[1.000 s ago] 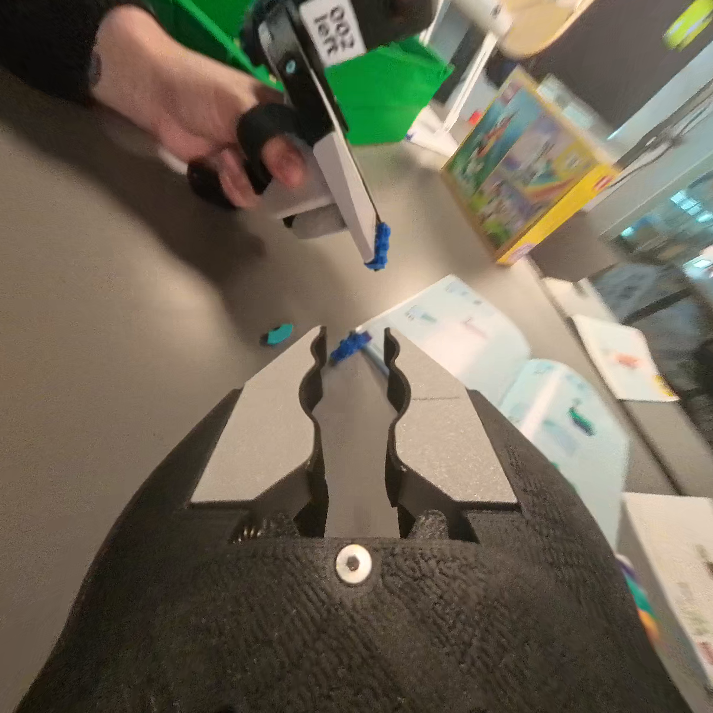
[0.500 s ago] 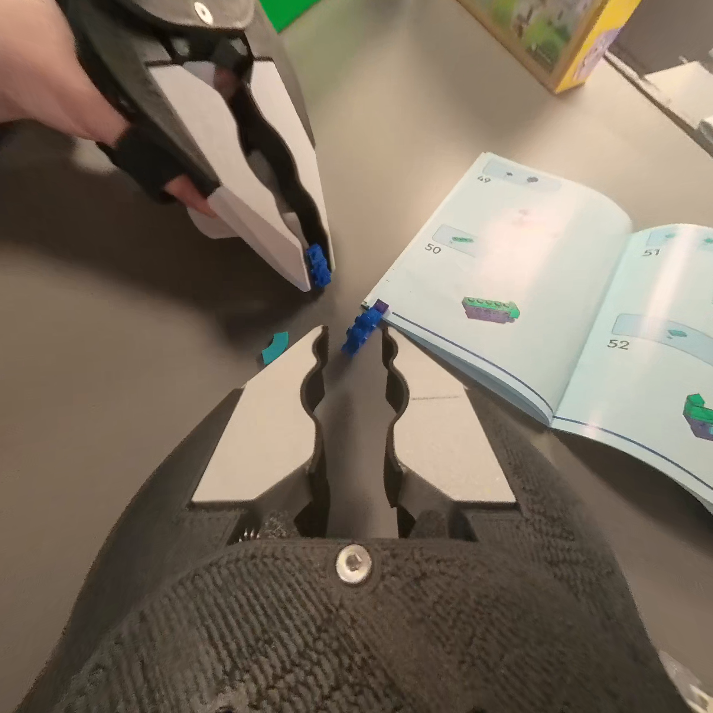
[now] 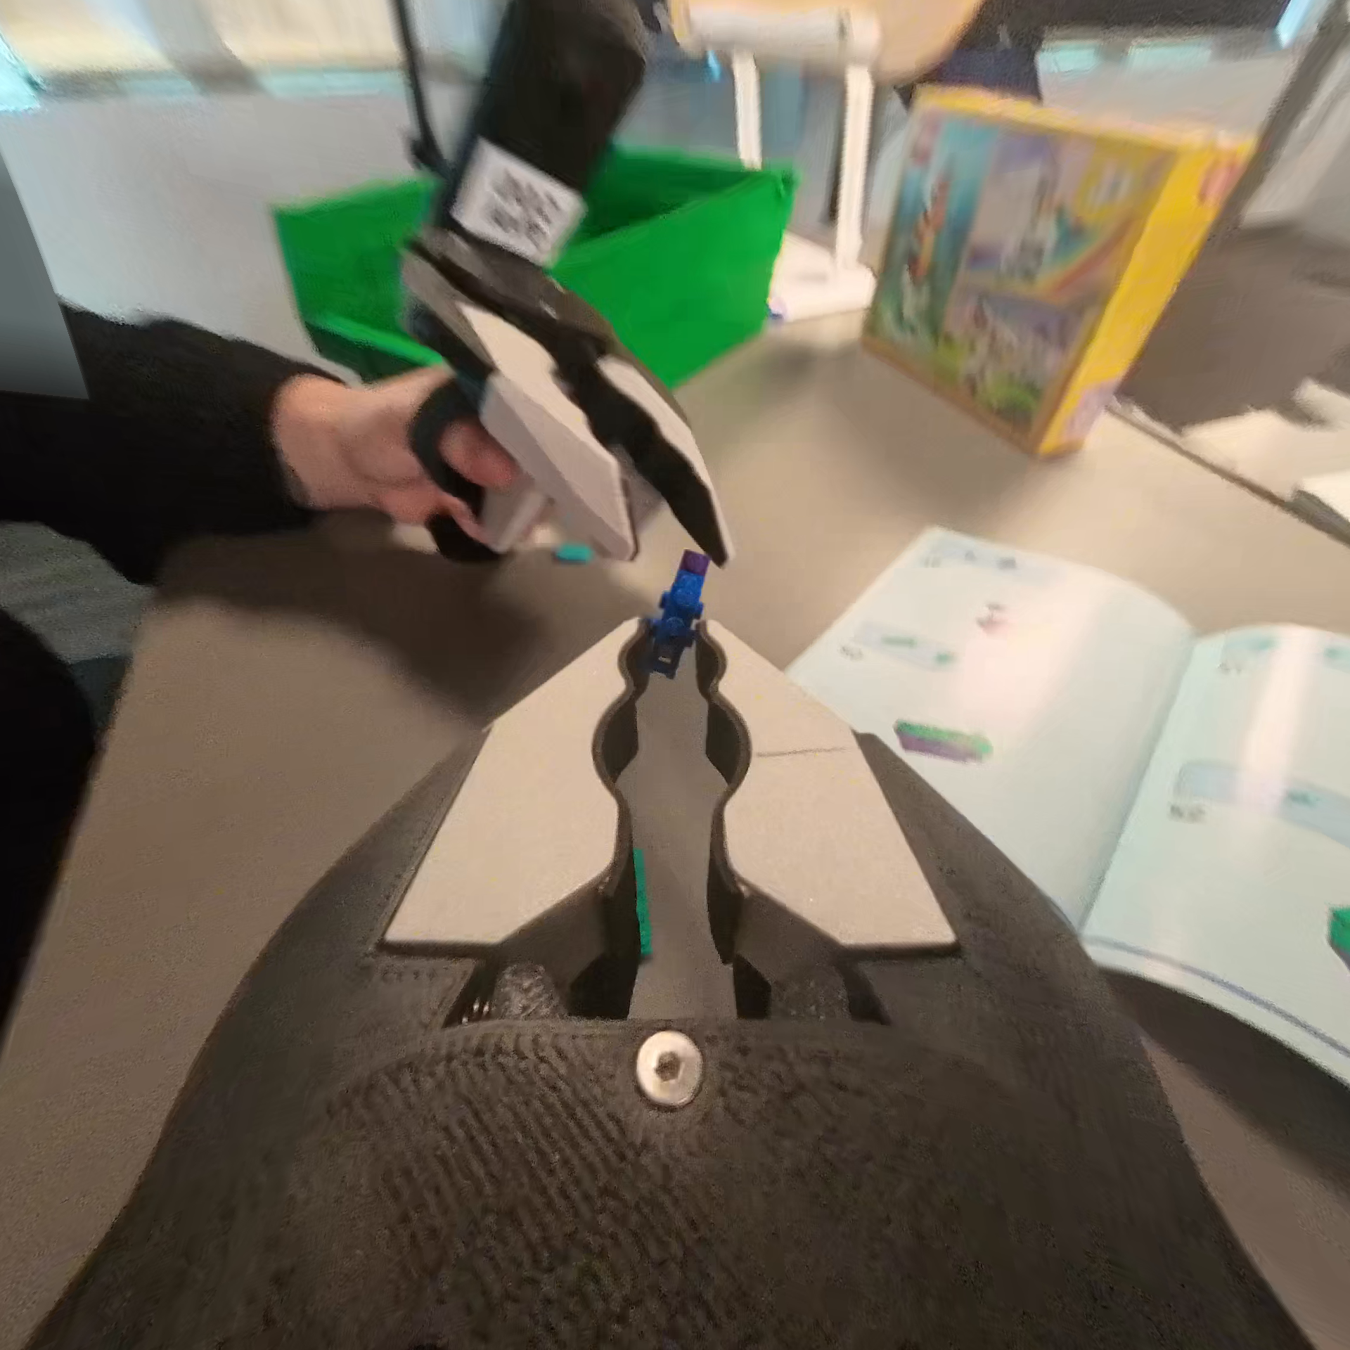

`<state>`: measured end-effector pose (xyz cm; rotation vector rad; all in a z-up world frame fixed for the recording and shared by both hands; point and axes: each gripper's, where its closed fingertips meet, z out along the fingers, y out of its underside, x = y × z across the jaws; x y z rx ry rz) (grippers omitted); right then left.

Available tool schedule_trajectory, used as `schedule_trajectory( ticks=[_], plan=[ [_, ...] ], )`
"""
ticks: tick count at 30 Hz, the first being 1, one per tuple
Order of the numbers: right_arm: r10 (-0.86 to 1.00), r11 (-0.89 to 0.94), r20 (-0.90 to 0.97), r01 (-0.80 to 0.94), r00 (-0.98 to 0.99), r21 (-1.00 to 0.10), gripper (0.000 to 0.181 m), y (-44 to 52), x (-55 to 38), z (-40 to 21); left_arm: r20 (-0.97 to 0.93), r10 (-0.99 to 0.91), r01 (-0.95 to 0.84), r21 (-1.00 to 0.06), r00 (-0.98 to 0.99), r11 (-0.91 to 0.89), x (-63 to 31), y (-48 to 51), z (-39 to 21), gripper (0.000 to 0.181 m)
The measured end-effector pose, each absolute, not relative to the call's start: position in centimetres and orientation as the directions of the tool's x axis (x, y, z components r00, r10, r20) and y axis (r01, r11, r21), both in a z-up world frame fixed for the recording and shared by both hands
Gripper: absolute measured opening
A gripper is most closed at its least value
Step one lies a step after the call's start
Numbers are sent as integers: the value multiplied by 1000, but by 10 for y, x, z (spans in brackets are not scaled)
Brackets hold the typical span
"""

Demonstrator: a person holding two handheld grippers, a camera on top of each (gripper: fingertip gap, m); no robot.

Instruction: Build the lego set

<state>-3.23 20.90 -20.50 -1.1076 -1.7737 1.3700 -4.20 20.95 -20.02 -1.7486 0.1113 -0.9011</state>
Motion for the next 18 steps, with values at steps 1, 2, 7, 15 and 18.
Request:
schedule_trajectory(
  ticks=[1,2,7,15,18],
  plan=[
    [868,79,-34,205,-495,-975,9,202,-27,-197,513,-540,361,-857,667,-369,-37,206,-193,31],
    [844,53,-53,181,-534,-982,10,197,-22,-190,512,-584,369,-859,630,-355,-31,202,-187,27],
    [800,44,-42,128,-599,-991,10,186,-14,-180,487,-696,362,-870,527,-334,-13,189,-175,11],
    [881,31,-45,153,-472,-988,20,207,-26,-184,15,-553,4,-1000,833,-22,-24,195,-174,7],
    [890,-134,-212,212,-404,-968,29,222,-30,-183,-325,-345,-328,-943,880,51,-39,201,-178,7]
  ],
)
